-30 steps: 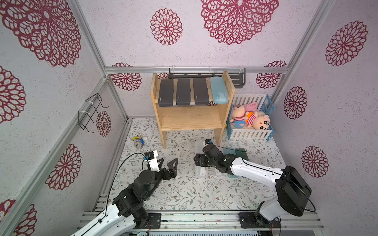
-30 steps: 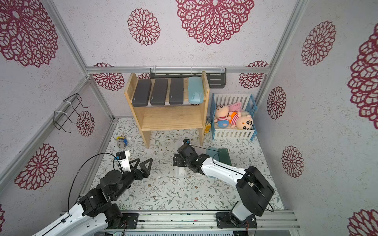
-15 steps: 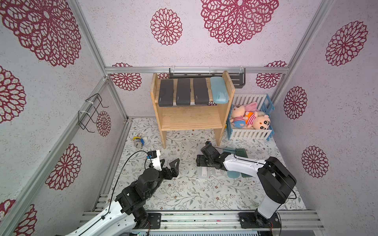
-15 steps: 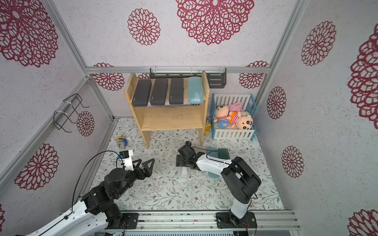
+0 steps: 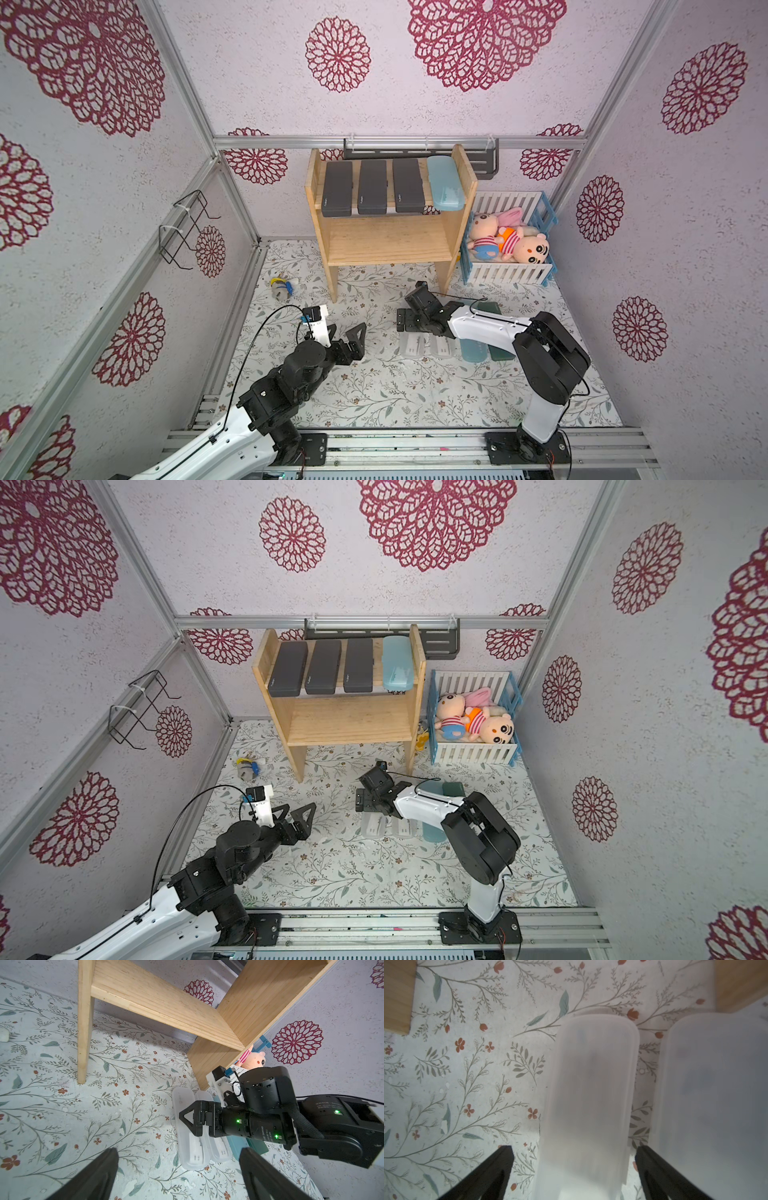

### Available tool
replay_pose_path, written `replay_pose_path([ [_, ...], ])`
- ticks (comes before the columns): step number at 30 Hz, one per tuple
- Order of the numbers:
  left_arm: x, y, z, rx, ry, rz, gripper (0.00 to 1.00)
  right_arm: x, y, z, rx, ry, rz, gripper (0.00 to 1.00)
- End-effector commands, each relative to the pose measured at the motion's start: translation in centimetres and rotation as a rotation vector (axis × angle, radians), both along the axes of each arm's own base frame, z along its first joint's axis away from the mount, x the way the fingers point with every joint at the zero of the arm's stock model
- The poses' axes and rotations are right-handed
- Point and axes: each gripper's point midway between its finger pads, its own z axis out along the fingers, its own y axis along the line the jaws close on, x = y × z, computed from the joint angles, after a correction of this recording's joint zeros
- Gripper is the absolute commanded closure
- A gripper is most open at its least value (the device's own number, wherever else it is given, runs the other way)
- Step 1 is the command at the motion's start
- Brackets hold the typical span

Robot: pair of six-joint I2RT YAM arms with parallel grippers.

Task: Remove the pencil cases from the shelf
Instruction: Place the pencil case at the center of the board.

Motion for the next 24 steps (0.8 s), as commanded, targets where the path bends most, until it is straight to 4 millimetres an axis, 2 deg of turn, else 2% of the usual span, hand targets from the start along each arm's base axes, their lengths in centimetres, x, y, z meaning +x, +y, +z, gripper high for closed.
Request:
replay_pose_path([
  [1,-0.3,-0.1,-0.4,-0.005,-0.002,-0.010,0.03,1.0,-0.5,1.6,-0.021,-0.054,-0.007,0.01],
  [3,-0.4,0.0,-0.2,-0.009,-0.004,-0.011,0.03,1.0,-0.1,3.0,-0.010,-0.091,0.005,0.01],
  [5,-0.5,0.0,0.1,-0.014,-0.012,-0.018,0.03,0.9,1.1,5.3,0.017,-0.146,0.033,0.01],
  [8,-0.5,0.4,0.7,-0.018,-0.018,-0.004,0.03,0.4,4.0,8.3,0.097,-0.203,0.101,0.01],
  [11,-0.6,1.4,1.4,-0.020,-0.026,0.035,0.03,-0.3,7.4,9.4,0.207,-0.200,0.173,0.01],
  [14,-0.7,2.7,1.9,-0.010,-0.032,0.086,0.03,-0.6,10.2,8.9,0.290,-0.161,0.224,0.01],
  [17,-1.0,3.7,2.0,0.002,-0.031,0.114,0.03,-0.6,11.7,7.1,0.279,-0.122,0.231,0.01],
  [20,-1.2,4.2,1.8,0.008,-0.029,0.126,0.03,-0.6,12.1,4.9,0.263,-0.080,0.222,0.01],
  [24,-1.4,4.6,1.4,0.006,-0.026,0.130,0.03,-0.6,11.2,2.5,0.213,-0.051,0.188,0.01],
])
